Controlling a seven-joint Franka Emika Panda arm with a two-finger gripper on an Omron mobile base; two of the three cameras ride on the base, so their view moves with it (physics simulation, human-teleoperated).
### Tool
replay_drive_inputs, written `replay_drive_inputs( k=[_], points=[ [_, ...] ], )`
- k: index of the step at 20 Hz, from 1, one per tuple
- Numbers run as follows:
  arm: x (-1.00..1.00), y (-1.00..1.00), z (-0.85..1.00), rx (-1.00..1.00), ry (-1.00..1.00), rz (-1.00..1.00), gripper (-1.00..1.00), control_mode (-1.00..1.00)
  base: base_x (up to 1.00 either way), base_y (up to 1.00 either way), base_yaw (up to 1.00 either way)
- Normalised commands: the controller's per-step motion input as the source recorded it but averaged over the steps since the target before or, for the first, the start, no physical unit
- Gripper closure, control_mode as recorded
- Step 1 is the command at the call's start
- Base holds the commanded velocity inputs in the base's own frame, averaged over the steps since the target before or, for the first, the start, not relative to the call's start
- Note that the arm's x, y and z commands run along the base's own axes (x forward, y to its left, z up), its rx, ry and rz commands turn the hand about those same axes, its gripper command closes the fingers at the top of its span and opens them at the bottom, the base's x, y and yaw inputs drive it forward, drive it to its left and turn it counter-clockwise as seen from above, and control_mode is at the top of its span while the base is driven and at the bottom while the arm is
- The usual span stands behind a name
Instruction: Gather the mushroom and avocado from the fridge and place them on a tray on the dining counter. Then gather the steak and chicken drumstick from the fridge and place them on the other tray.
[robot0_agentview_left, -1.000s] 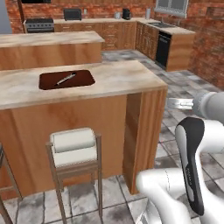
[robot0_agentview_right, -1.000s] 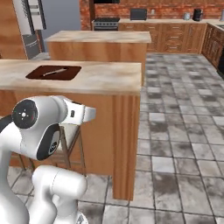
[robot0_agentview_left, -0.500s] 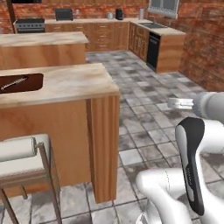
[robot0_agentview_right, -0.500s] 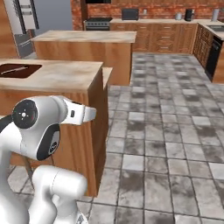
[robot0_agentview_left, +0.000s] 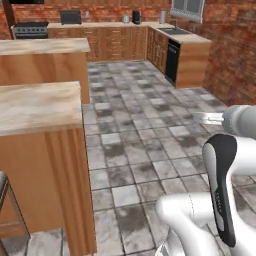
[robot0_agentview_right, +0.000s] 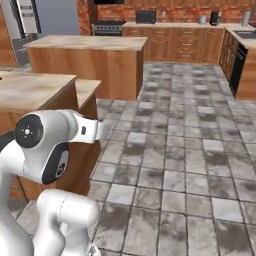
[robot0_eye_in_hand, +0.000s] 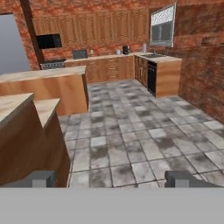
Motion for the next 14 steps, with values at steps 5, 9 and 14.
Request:
replay_drive_inputs(
  k=[5, 9, 14],
  points=[
    [0.0, 0.0, 0.0, 0.0, 0.0, 0.0, -1.0, 1.0, 1.0, -0.61, 0.24],
    [0.0, 0.0, 0.0, 0.0, 0.0, 0.0, -1.0, 1.0, 1.0, -0.56, 0.27],
    [0.0, 0.0, 0.0, 0.0, 0.0, 0.0, -1.0, 1.0, 1.0, -0.54, 0.28]
  ],
)
